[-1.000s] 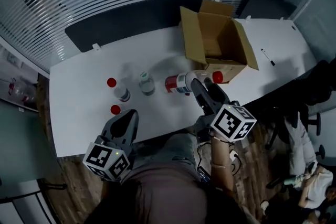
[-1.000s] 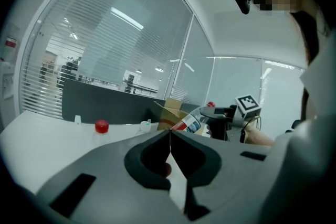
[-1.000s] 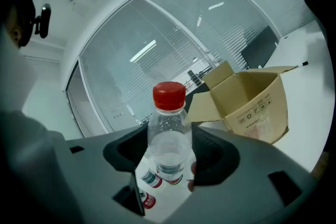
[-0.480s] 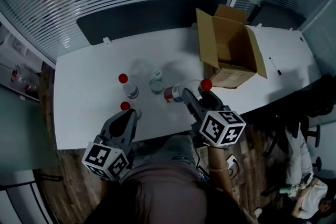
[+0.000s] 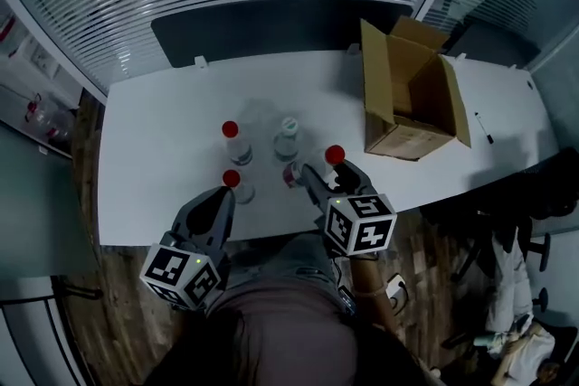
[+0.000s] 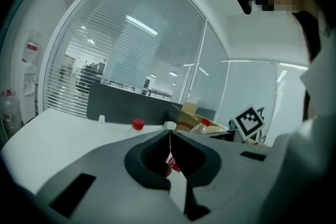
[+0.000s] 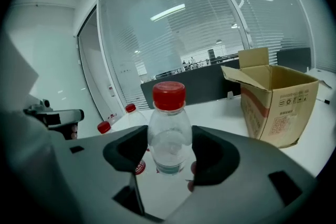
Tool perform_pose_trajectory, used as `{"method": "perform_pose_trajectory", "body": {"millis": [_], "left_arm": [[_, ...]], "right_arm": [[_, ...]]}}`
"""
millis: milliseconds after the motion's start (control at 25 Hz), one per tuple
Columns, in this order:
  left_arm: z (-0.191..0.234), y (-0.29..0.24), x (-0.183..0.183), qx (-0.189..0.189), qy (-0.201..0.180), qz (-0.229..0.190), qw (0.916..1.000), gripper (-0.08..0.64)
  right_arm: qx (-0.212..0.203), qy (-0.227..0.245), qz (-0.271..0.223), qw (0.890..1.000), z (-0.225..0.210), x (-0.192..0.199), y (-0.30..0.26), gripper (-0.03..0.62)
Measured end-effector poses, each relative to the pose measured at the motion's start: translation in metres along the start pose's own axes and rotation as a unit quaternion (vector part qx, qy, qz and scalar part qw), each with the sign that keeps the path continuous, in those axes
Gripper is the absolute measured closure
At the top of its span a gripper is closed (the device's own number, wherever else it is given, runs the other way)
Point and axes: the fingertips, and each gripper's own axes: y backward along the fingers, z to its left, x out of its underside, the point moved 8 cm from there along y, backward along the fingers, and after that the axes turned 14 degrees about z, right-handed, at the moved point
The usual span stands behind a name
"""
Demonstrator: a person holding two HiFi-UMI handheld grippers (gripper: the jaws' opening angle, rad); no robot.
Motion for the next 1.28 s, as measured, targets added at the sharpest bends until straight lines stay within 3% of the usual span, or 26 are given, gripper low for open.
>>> {"method": "perform_pose_trajectory", "body": {"millis": [400, 840, 1280], "left_arm": [[0.011, 0.013, 0.008, -0.011, 0.004, -0.006, 0.9999, 0.551], [0.018, 0.021, 0.009, -0.014, 0.007, -0.009, 0.9998, 0.551], [0.021, 0.016, 0.013, -0.005, 0.005, -0.009, 0.9999, 0.551]], "right_arm": [[0.035, 0.100, 0.055, 0.993, 0.027, 0.020, -0.031, 0.318], [0.040, 0.155, 0.073, 0.984, 0.045, 0.030, -0.046, 0.316], [0.040, 0.145, 0.071, 0.986, 0.047, 0.037, -0.049, 0.318]]}}
